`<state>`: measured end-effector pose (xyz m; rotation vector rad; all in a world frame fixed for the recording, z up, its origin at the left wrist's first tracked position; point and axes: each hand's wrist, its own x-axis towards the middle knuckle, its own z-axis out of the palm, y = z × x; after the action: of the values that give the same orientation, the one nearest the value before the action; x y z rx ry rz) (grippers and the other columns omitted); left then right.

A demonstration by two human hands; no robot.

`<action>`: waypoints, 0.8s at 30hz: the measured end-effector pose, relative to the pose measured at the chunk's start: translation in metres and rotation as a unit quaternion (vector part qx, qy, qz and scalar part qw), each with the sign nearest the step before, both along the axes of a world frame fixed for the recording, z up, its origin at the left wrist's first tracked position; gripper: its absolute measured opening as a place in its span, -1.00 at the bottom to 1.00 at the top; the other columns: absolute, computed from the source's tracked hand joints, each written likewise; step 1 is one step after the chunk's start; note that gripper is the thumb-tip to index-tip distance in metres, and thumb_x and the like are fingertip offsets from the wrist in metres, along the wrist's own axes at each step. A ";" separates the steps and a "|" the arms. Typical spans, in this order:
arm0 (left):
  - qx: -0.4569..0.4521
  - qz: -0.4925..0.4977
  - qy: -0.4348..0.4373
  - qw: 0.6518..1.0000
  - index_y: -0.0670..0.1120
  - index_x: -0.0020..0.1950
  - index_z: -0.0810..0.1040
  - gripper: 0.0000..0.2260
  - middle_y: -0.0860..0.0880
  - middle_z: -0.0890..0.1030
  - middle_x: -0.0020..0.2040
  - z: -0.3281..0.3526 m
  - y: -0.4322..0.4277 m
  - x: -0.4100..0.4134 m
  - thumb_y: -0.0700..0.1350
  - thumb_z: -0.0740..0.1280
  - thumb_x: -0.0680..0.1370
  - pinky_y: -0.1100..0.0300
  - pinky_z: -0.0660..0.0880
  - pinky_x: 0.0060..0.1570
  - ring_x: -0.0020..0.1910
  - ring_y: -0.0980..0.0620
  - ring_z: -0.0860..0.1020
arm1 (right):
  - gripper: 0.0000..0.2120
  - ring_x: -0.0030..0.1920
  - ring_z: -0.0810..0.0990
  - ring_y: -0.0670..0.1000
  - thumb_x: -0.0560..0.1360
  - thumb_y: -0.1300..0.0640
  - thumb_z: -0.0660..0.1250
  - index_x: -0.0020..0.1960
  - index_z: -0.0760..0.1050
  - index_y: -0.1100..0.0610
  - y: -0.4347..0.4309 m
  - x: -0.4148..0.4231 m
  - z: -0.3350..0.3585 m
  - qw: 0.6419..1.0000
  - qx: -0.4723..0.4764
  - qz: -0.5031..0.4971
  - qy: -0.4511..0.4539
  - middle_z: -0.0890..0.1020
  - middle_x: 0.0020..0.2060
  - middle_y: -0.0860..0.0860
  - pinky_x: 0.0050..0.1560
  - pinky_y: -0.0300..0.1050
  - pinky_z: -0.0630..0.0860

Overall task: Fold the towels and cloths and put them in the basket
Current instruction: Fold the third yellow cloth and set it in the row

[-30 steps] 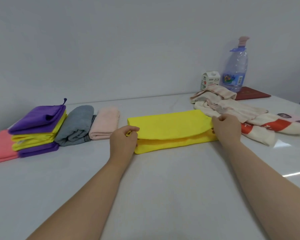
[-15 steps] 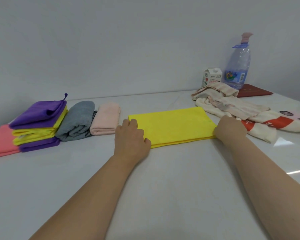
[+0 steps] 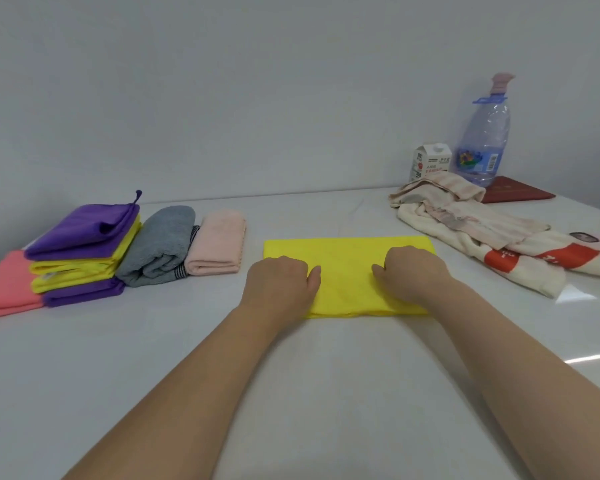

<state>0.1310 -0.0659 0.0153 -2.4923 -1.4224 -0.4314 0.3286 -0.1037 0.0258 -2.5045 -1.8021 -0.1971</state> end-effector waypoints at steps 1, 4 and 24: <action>-0.028 0.005 -0.009 1.000 -0.08 -0.23 0.37 -0.66 -0.12 0.58 -0.06 0.002 0.002 0.001 0.06 0.04 0.64 0.14 0.28 -0.23 -0.10 -0.15 0.50 | -0.70 0.09 0.52 0.15 0.61 -0.03 0.08 0.00 0.46 0.16 -0.001 -0.002 0.002 1.000 -0.010 -0.004 -0.002 0.56 0.08 0.11 -0.12 -0.12 0.34; -0.069 0.028 -0.073 0.995 -0.11 -0.20 0.42 -0.74 -0.10 0.57 -0.02 0.009 0.012 0.009 -0.03 0.10 0.60 0.15 0.30 -0.23 -0.15 -0.11 0.44 | -0.77 -0.09 0.48 0.14 0.59 0.11 0.08 -0.23 0.32 0.13 0.009 -0.009 0.002 0.997 0.071 -0.024 0.018 0.56 -0.02 0.10 -0.30 -0.17 0.25; -0.238 0.087 0.002 0.967 0.06 0.57 -0.12 -0.39 0.00 -0.16 0.57 -0.031 0.056 0.018 0.30 -0.14 0.58 -0.16 -0.17 0.46 0.54 -0.05 -0.19 | -0.35 0.54 -0.15 0.12 0.56 -0.29 -0.15 0.56 -0.11 -0.02 0.054 0.039 -0.037 0.977 -0.061 -0.153 0.133 -0.13 0.55 0.04 0.37 0.43 -0.15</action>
<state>0.1490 -0.0100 -0.0158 -2.6746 -1.9127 -0.0507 0.3678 -0.0497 -0.0110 -2.7233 -1.3646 0.2359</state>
